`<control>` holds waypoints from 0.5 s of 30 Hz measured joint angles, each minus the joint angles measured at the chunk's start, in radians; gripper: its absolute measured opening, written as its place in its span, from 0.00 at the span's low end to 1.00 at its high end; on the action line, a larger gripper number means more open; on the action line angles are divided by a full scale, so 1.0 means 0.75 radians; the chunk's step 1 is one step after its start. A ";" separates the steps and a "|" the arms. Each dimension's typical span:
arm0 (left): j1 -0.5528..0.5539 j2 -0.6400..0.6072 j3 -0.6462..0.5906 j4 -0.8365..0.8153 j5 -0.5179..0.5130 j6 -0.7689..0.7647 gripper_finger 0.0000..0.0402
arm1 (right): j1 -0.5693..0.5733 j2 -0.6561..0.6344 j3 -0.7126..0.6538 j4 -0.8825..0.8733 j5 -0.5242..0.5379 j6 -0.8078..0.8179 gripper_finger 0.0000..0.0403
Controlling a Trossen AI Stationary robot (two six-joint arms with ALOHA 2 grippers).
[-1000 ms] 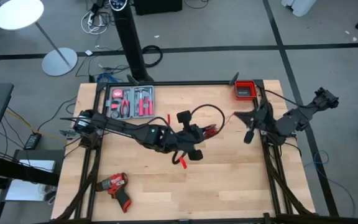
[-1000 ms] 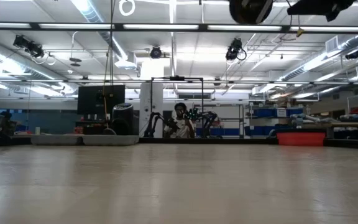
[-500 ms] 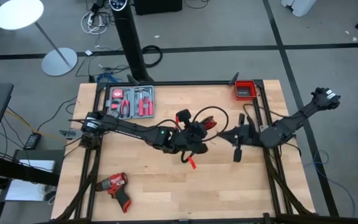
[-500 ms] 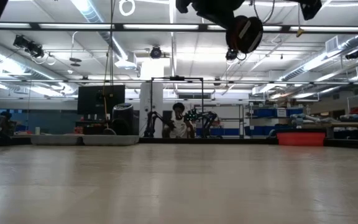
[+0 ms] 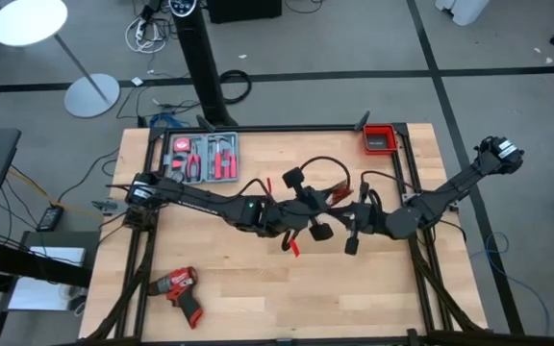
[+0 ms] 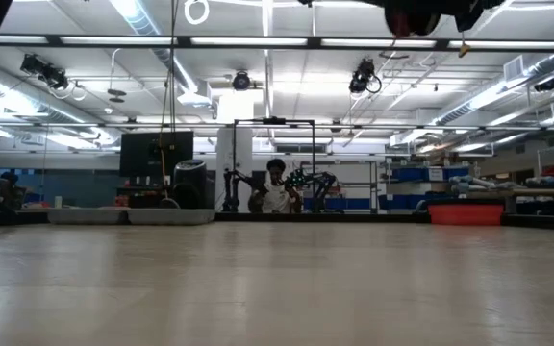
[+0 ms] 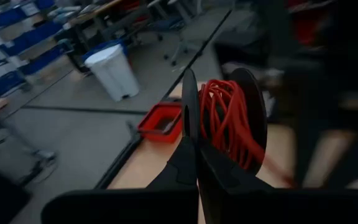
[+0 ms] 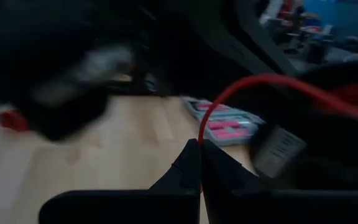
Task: Coil cords
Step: Coil the red wire onto the spool
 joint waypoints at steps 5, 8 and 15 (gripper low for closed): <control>-0.018 0.000 0.000 0.076 0.057 0.017 0.00 | 0.041 -0.004 0.000 -0.121 0.155 -0.005 0.00; -0.022 -0.001 0.000 0.077 0.078 0.017 0.00 | 0.081 -0.024 0.000 -0.225 0.254 0.001 0.00; -0.026 -0.006 0.000 0.094 0.115 0.015 0.00 | 0.177 -0.132 -0.001 -0.475 0.465 0.044 0.00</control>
